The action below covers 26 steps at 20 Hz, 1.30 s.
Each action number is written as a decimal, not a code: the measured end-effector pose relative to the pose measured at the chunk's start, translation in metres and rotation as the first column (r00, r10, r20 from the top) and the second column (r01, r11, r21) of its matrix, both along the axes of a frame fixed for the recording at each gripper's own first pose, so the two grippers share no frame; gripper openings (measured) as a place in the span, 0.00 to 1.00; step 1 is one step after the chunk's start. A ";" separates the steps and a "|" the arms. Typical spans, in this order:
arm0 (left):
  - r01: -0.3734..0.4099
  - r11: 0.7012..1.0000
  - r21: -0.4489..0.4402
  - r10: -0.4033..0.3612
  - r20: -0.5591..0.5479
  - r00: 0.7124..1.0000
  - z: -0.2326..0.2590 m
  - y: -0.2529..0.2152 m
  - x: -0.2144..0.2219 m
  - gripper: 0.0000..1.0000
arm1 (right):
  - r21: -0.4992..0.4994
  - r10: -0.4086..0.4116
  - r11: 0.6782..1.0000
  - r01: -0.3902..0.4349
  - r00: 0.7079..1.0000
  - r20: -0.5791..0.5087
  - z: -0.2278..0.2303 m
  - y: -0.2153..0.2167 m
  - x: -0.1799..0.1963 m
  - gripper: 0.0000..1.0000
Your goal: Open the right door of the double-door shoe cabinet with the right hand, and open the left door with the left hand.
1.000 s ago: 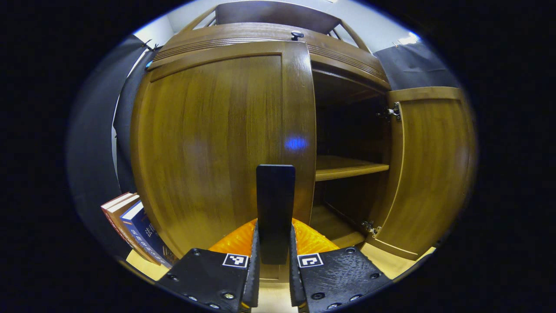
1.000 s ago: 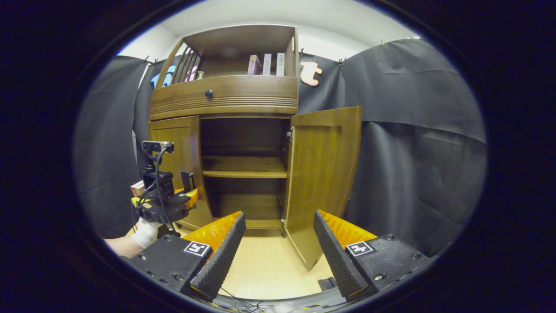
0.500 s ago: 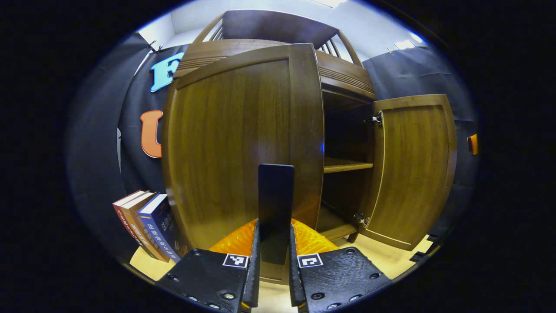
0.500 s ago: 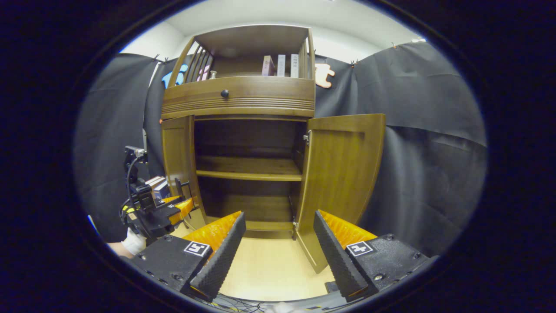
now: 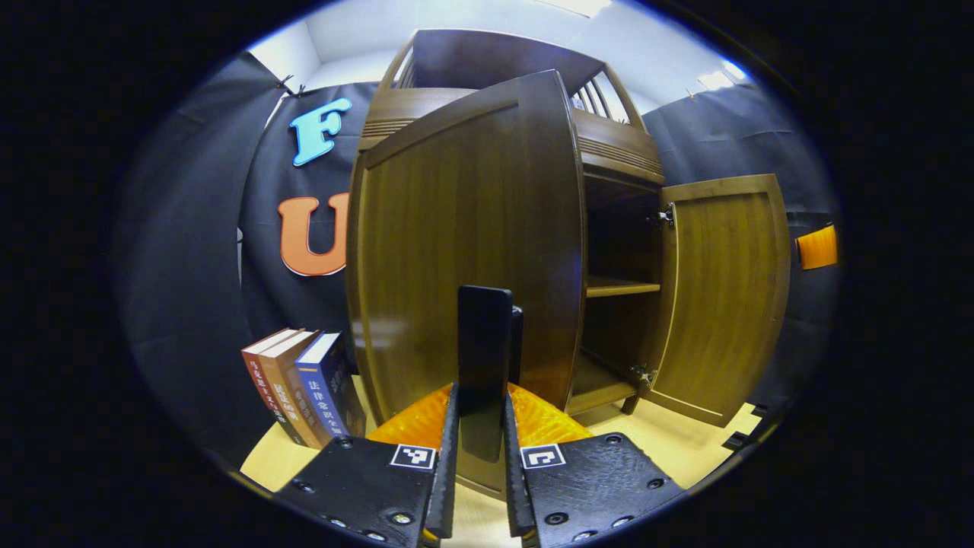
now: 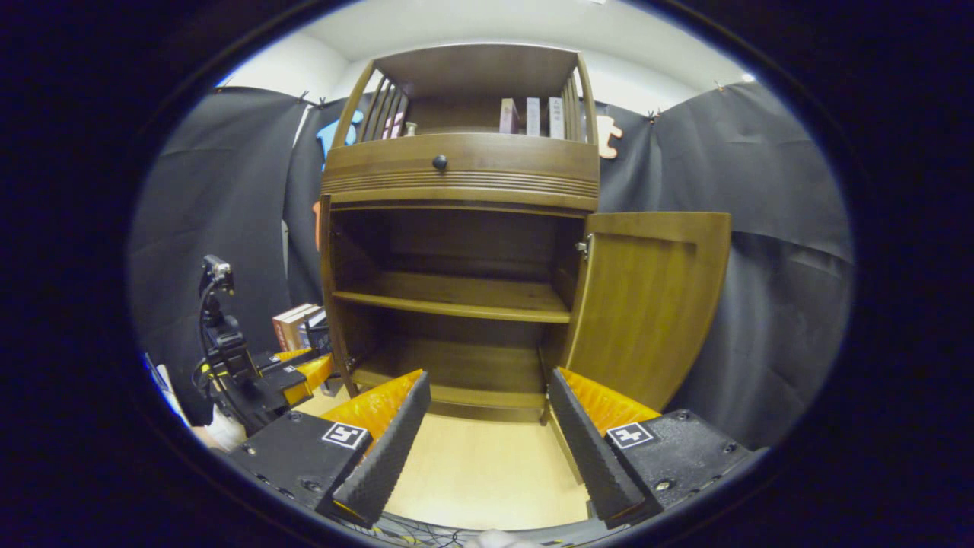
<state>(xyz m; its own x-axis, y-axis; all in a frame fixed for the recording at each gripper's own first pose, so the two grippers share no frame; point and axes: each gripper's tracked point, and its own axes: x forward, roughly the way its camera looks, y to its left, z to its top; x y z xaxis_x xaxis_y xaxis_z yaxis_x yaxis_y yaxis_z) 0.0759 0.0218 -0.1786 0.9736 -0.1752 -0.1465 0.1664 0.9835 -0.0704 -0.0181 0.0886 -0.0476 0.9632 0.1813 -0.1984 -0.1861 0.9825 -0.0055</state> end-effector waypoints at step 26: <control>-0.165 0.986 -0.001 0.165 0.005 0.986 0.002 0.145 -0.040 0.00 | 0.058 0.130 0.990 -0.126 0.990 -0.063 -0.020 0.041 0.003 1.00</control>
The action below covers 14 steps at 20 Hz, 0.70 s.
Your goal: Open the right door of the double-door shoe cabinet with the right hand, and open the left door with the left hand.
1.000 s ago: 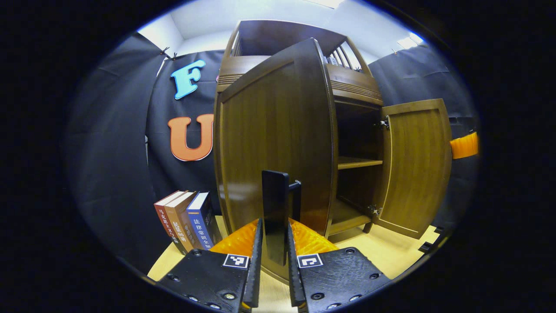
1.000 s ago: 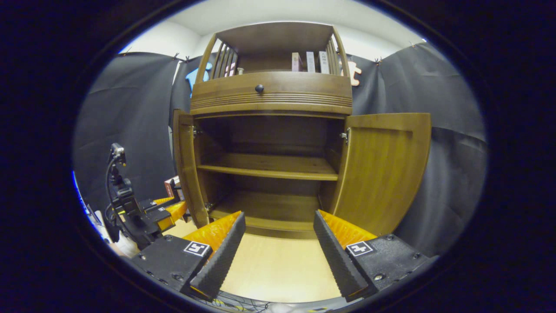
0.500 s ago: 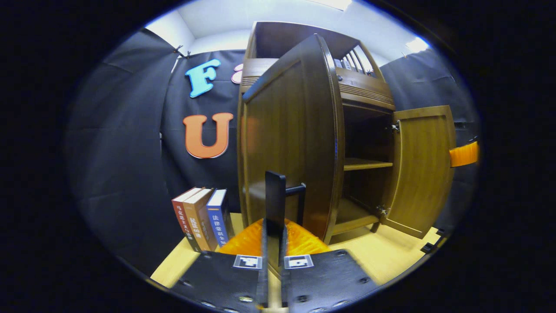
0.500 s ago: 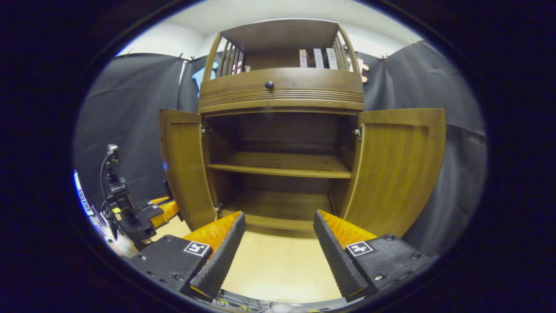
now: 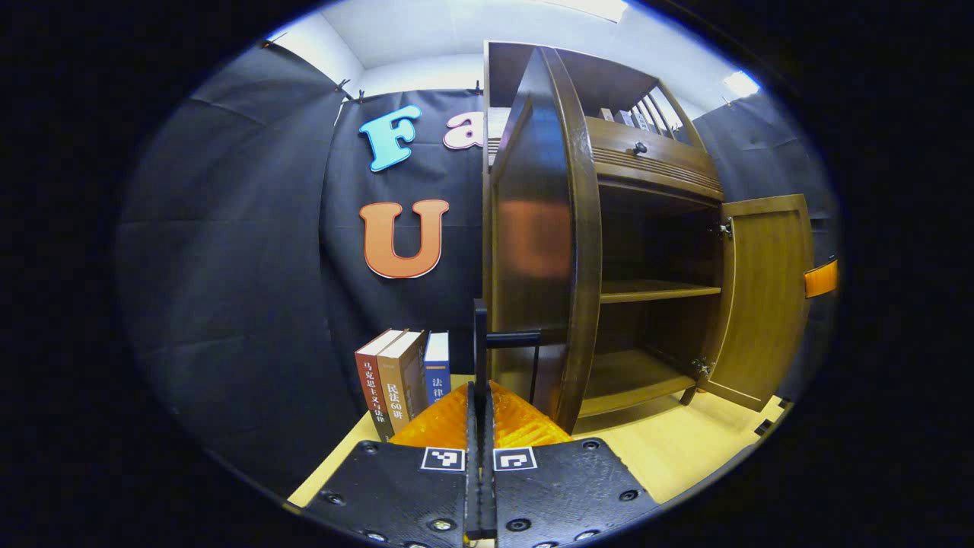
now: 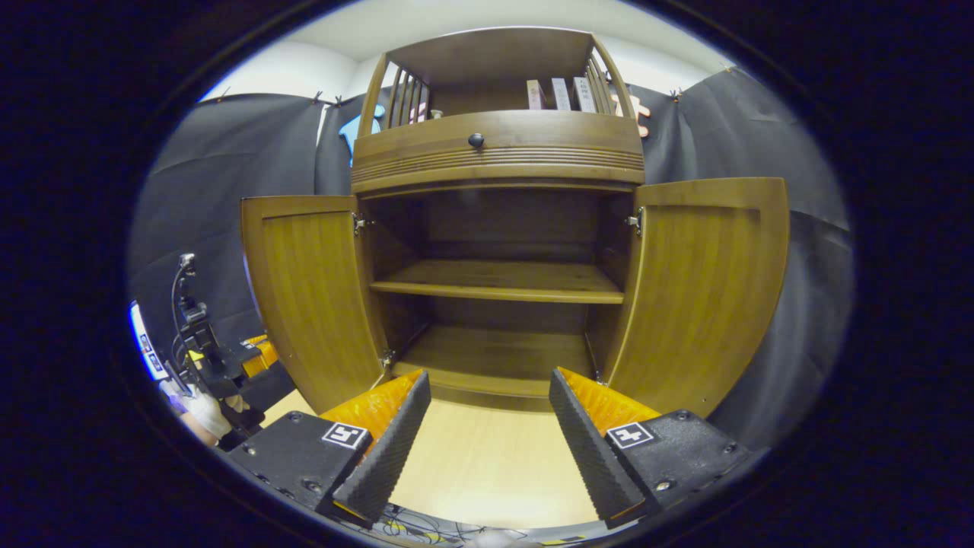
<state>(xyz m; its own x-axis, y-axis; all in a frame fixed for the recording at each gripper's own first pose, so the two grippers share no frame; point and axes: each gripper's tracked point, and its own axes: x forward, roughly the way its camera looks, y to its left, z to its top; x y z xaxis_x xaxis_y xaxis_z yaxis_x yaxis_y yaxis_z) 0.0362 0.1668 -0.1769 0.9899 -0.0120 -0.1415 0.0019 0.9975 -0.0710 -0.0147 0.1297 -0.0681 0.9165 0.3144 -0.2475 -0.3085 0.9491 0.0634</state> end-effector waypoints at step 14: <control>0.218 0.975 -0.035 -0.218 -0.002 0.976 -0.007 0.044 0.009 0.00 | 0.005 -0.028 1.000 0.029 1.000 -0.013 -0.001 -0.014 0.002 0.99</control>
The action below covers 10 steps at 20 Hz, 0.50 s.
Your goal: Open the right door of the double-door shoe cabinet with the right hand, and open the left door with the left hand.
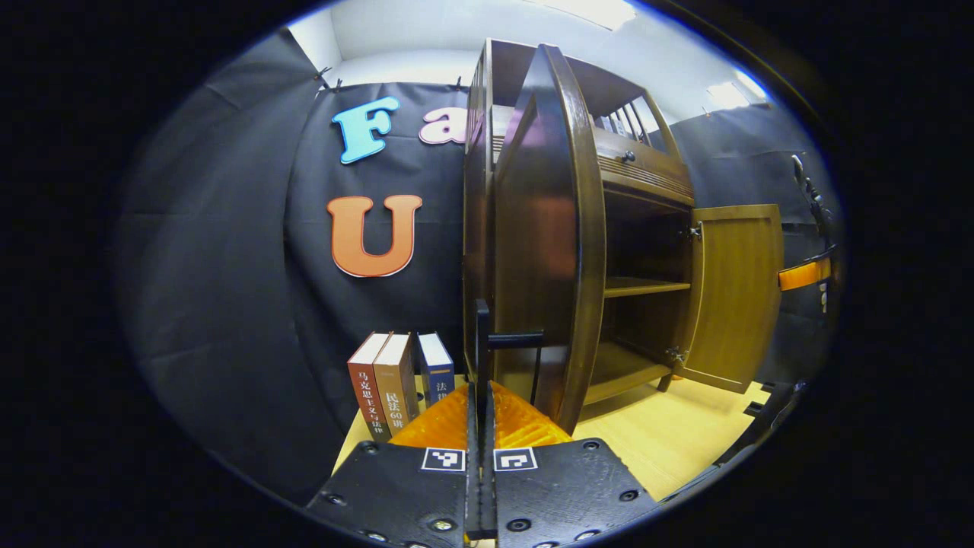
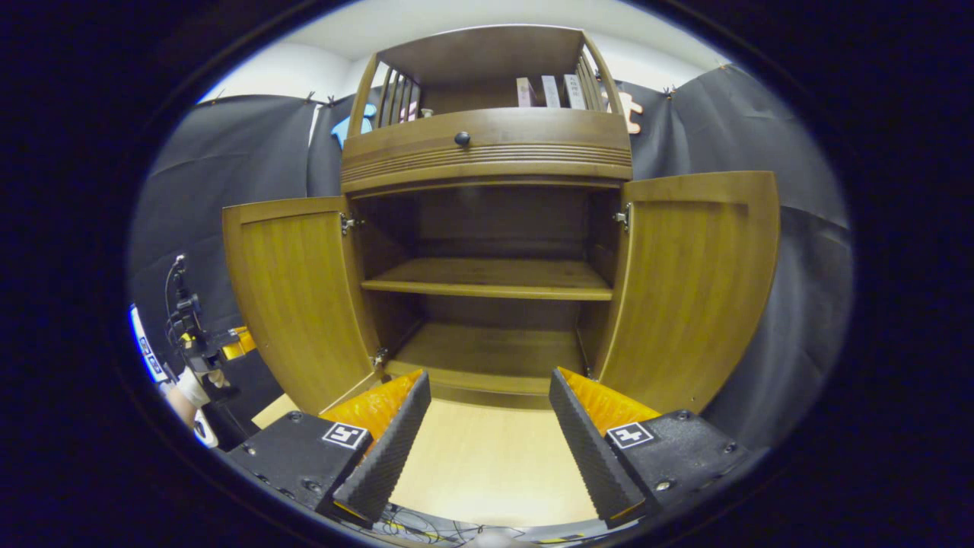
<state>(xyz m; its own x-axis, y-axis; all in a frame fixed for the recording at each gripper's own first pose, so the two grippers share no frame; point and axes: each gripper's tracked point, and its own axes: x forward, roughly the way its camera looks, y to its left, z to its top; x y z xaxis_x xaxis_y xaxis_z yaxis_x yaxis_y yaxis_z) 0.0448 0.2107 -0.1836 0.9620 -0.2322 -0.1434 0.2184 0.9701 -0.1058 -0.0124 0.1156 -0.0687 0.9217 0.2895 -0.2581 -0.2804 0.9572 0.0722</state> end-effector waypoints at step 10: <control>0.140 0.990 -0.035 -0.143 -0.077 0.987 -0.004 -0.002 -0.013 0.19 | -0.022 -0.004 1.000 0.004 1.000 0.007 -0.002 -0.007 -0.002 0.99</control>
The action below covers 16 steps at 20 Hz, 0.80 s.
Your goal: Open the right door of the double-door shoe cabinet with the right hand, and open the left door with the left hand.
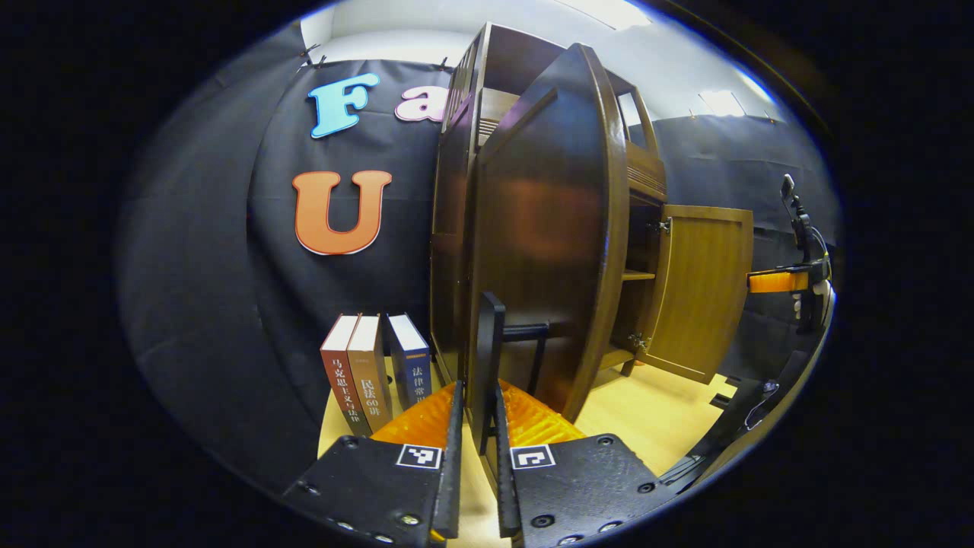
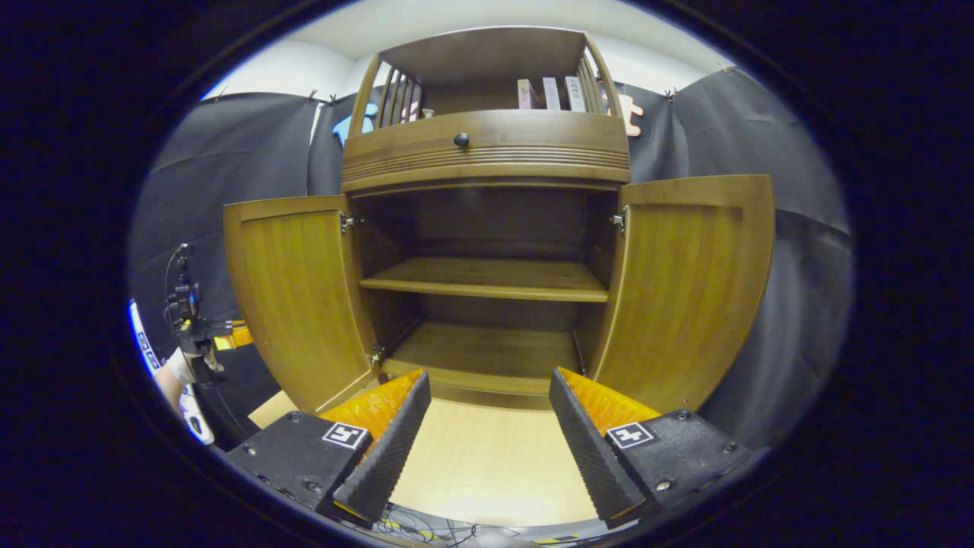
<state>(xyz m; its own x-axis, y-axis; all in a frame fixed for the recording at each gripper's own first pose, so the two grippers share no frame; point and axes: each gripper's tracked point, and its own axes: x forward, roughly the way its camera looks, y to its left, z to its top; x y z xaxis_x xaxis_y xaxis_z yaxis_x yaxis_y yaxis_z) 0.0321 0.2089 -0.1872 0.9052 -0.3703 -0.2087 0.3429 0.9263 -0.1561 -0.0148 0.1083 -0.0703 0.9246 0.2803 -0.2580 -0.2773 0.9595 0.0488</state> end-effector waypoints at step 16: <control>-0.326 0.939 0.114 0.307 0.153 0.939 0.135 -0.050 -0.047 0.95 | 0.017 -0.016 1.000 0.015 0.999 0.050 0.016 -0.006 0.021 1.00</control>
<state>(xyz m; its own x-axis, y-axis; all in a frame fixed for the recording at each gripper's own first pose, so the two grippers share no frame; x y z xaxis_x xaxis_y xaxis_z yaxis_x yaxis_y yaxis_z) -0.0147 0.1594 -0.0522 0.9934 -0.0365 -0.1090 0.0372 0.9993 0.0050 0.0066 0.1025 -0.0540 0.9407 0.2695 -0.2062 -0.2648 0.9630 0.0508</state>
